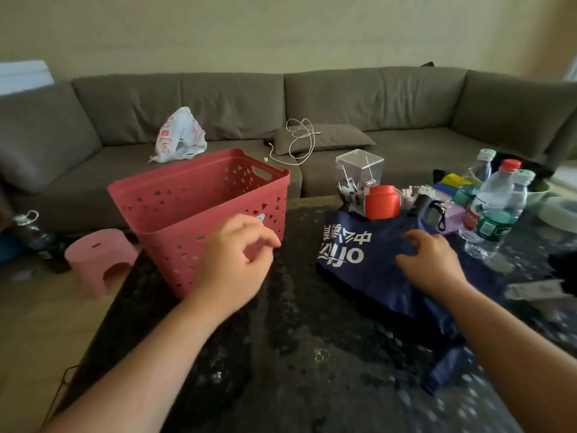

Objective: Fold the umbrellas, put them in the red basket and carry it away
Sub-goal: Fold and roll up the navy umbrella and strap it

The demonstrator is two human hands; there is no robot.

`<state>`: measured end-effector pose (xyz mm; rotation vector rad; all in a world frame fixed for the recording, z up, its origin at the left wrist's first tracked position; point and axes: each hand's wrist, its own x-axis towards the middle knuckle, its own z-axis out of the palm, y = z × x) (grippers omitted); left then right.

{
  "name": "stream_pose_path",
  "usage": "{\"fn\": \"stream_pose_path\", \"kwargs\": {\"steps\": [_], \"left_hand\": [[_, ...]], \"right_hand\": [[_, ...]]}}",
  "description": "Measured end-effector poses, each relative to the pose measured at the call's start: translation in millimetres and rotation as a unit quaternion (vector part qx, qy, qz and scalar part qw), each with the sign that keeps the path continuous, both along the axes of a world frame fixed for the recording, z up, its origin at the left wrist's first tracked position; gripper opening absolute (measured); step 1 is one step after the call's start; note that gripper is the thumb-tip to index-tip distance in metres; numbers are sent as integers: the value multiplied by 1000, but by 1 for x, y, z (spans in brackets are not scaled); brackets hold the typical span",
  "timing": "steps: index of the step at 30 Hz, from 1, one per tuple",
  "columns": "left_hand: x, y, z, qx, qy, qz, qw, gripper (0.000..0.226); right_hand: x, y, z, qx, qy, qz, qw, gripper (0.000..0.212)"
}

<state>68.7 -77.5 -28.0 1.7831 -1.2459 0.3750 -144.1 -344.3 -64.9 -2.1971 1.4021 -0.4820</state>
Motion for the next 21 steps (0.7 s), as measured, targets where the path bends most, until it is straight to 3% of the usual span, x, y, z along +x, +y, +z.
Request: {"fn": "stream_pose_path", "kwargs": {"steps": [5, 9, 13, 17, 19, 21], "left_hand": [[-59, -52, -69, 184, 148, -66, 969, 27], [-89, -100, -74, 290, 158, -84, 940, 50], [-110, -163, -74, 334, 158, -93, 925, 83], [-124, -206, -93, 335, 301, -92, 888, 125], [-123, -212, -103, 346, 296, -62, 888, 145], [-120, -211, -111, 334, 300, -50, 892, 148]], "right_hand": [[-26, 11, -24, 42, -70, -90, 993, 54], [-59, -13, -21, 25, -42, -138, 989, 71], [-66, -24, -37, 131, -127, -79, 980, 95], [-63, -36, -43, 167, -179, -77, 967, 73], [-60, -38, -48, 167, -159, -50, 972, 62], [-55, -35, -51, 135, -105, -19, 985, 58]]}}
